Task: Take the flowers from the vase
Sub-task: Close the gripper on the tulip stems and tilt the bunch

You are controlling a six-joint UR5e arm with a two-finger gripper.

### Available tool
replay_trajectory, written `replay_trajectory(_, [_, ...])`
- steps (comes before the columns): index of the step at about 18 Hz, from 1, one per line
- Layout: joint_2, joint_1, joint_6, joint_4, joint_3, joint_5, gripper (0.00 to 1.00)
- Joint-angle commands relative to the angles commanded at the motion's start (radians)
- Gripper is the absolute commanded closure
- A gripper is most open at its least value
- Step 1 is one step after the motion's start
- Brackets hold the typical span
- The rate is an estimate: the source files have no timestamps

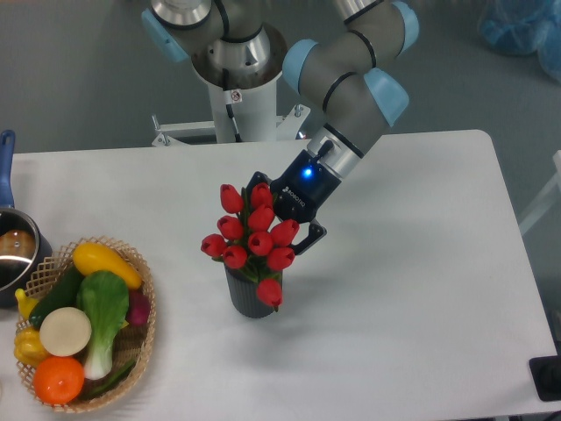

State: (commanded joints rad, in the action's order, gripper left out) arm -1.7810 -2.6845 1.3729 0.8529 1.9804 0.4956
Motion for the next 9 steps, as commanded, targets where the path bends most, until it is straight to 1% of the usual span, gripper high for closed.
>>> replay_trajectory(2, [-0.002, 0.0, 0.0, 0.002, 0.0, -0.012, 0.45])
replay_trajectory(7, [0.0, 0.0, 0.0, 0.002, 0.0, -0.012, 0.46])
replay_trajectory(9, [0.0, -0.002, -0.002, 0.002, 0.0, -0.012, 0.49])
